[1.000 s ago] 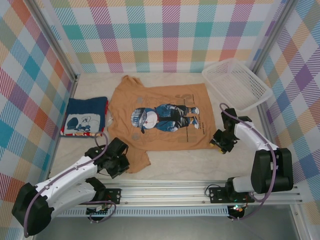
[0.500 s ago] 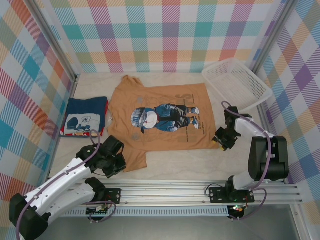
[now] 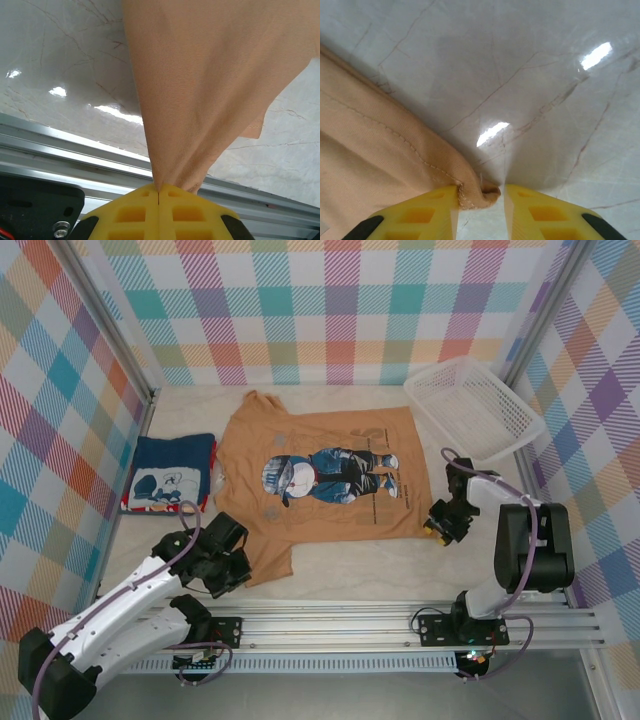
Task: Fold and stack the t-shirts
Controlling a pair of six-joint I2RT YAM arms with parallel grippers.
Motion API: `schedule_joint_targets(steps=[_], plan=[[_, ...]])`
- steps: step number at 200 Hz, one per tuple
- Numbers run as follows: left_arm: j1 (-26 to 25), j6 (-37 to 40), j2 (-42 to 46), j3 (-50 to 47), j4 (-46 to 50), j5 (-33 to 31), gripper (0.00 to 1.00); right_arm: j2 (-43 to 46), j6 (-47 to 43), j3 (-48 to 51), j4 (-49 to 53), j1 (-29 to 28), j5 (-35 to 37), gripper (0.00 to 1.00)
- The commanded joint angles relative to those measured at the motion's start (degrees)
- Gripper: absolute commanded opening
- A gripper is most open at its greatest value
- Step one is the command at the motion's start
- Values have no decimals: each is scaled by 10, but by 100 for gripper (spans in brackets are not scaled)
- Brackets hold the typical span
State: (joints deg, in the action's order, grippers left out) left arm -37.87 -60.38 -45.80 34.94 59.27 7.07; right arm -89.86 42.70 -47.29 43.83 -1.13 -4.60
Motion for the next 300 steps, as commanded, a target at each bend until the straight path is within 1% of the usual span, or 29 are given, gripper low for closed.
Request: schedule_joint_targets(steps=[1, 10, 15, 16, 26, 45, 59, 78, 92, 111, 133, 165, 181, 193, 209, 226, 255, 272, 300], plan=[[-9, 5, 14, -18, 38, 13, 0, -6, 17, 7, -14, 3, -7, 23], [-9, 2, 20, -25, 37, 13, 0, -9, 19, 10, -20, 3, -8, 17], [-9, 1, 23, -28, 36, 14, 0, -12, 20, 11, -21, 3, -6, 11], [-9, 0, 23, -29, 36, 14, 0, -13, 21, 11, -21, 3, -5, 9], [-9, -3, 29, -34, 38, 15, 0, -12, 21, 12, -23, 3, -4, 0], [-10, -4, 38, -36, 50, 19, 0, 14, 13, 4, -10, 0, 7, 0], [-14, -8, 50, -25, 70, 15, 0, 46, 2, -5, 17, -4, 24, 0], [-21, -9, 69, 13, 103, -18, 0, 85, -9, -12, 70, -9, 41, 0], [-23, -6, 70, 44, 96, -36, 0, 109, -9, -13, 104, -17, 46, 0], [-23, -1, 36, 77, 42, -41, 0, 137, -2, -10, 124, -28, 44, 0], [-25, 16, -40, 147, 0, -67, 0, 149, -2, -21, 135, -33, 50, 0], [-19, 32, -163, 260, -15, -98, 0, 123, -12, -75, 143, -32, 64, 0], [3, 40, -213, 301, -3, -100, 0, 96, -15, -114, 149, -33, 67, 0], [25, 60, -247, 325, 3, -108, 0, 70, -20, -145, 151, -32, 67, 0], [62, 85, -281, 339, -21, -82, 0, 33, -29, -185, 153, -33, 65, 0], [84, 106, -316, 363, -46, -66, 0, -4, -32, -227, 161, -32, 59, 0], [101, 136, -373, 424, -44, -76, 0, -48, -34, -281, 171, -31, 64, 0], [121, 147, -394, 444, -41, -83, 0, -73, -35, -303, 172, -32, 65, 0], [153, 163, -420, 465, -57, -75, 0, -106, -32, -337, 171, -32, 64, 0]])
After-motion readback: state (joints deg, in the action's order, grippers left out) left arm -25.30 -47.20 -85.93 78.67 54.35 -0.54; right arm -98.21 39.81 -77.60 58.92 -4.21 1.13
